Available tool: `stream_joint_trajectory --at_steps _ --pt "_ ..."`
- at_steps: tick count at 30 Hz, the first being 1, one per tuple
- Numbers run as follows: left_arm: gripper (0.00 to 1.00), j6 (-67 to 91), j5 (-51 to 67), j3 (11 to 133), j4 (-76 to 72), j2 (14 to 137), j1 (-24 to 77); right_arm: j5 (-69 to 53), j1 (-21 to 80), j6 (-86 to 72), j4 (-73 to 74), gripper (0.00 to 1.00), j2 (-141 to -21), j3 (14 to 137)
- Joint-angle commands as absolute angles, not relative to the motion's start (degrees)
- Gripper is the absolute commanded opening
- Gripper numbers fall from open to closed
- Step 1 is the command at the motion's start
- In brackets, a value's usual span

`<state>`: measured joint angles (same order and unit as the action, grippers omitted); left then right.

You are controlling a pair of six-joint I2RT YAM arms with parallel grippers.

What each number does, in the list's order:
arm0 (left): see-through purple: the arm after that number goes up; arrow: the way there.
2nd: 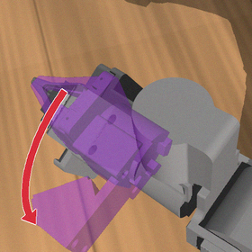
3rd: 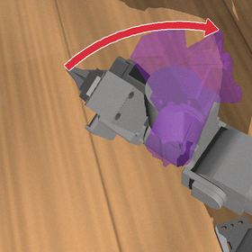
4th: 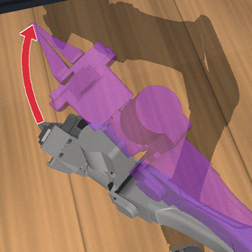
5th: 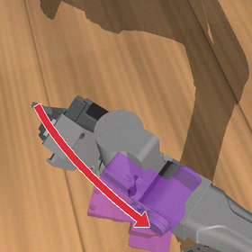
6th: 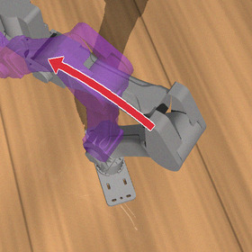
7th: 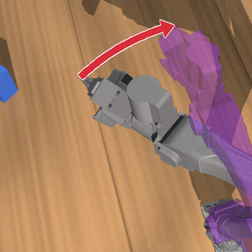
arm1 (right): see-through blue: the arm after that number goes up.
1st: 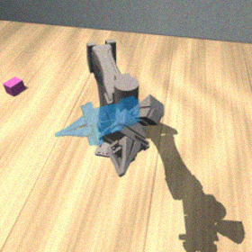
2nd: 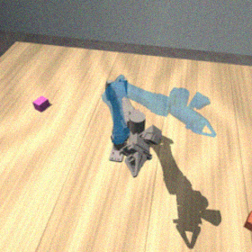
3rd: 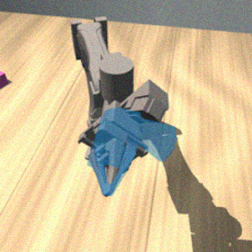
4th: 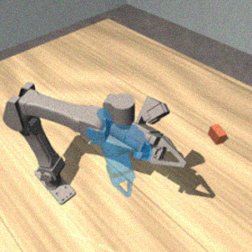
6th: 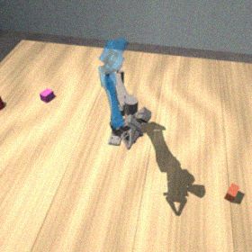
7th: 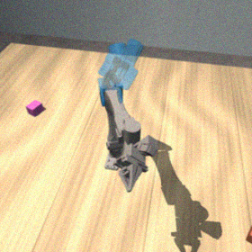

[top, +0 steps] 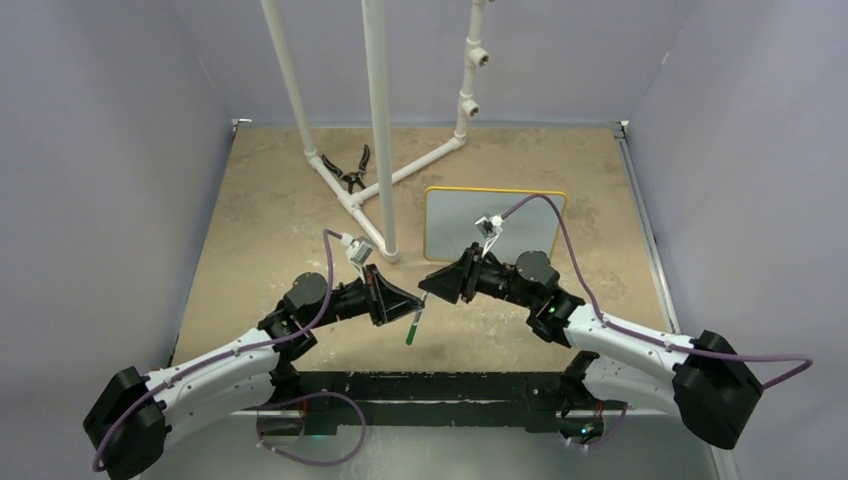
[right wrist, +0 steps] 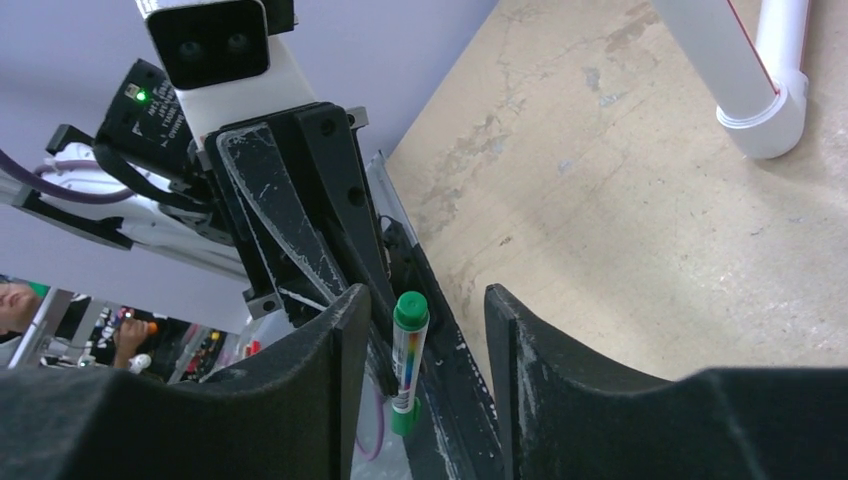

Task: Write a sentence on the whiteboard
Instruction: Open the whiteboard marker at the center of the board.

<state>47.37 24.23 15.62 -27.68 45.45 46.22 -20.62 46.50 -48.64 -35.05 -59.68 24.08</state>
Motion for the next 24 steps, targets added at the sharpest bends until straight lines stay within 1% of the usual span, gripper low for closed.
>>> stream_joint_trajectory --at_steps 1,6,8,9,12,13,14,17,18,19,21,24 --pt "0.00 49.08 22.38 14.76 -36.22 45.18 46.48 -23.54 46.67 -49.37 -38.79 0.45 -58.46 23.89" --pt "0.00 49.51 21.79 14.40 -39.15 46.37 46.43 -27.42 46.67 -49.39 -40.73 0.34 -59.76 24.36" --pt "0.00 49.42 22.15 14.48 -39.81 47.17 46.49 -28.08 46.71 -49.39 -41.38 0.28 -60.22 24.35" --pt "0.00 49.54 22.46 14.47 -40.14 47.60 46.49 -28.12 46.68 -49.39 -41.64 0.24 -60.33 24.41" --pt "0.00 50.14 23.51 14.20 -41.22 48.77 46.50 -28.04 46.67 -49.42 -42.35 0.05 -60.38 24.64" --pt "0.00 50.07 23.65 14.23 -41.00 49.04 46.51 -27.65 46.67 -49.40 -42.39 0.00 -60.14 24.69" --pt "0.04 49.83 23.80 14.19 -40.18 49.19 46.53 -27.19 46.71 -49.34 -42.34 0.00 -59.81 24.70" --pt "0.37 48.54 23.52 14.23 -36.69 49.45 46.49 -24.96 46.67 -48.52 -41.57 0.00 -57.86 24.44" --pt "0.46 47.87 23.69 14.31 -34.88 49.67 46.51 -24.02 46.67 -48.07 -40.98 0.00 -57.11 24.56" --pt "0.52 47.00 24.06 14.62 -33.18 49.80 46.53 -23.04 46.67 -47.67 -40.27 0.00 -56.32 24.67" --pt "0.58 44.90 24.69 15.72 -29.52 50.15 46.59 -21.34 46.67 -46.88 -38.95 0.00 -54.88 25.14" --pt "0.60 41.32 25.07 17.63 -23.88 50.06 47.13 -19.68 46.67 -45.87 -37.24 0.00 -53.45 25.93"
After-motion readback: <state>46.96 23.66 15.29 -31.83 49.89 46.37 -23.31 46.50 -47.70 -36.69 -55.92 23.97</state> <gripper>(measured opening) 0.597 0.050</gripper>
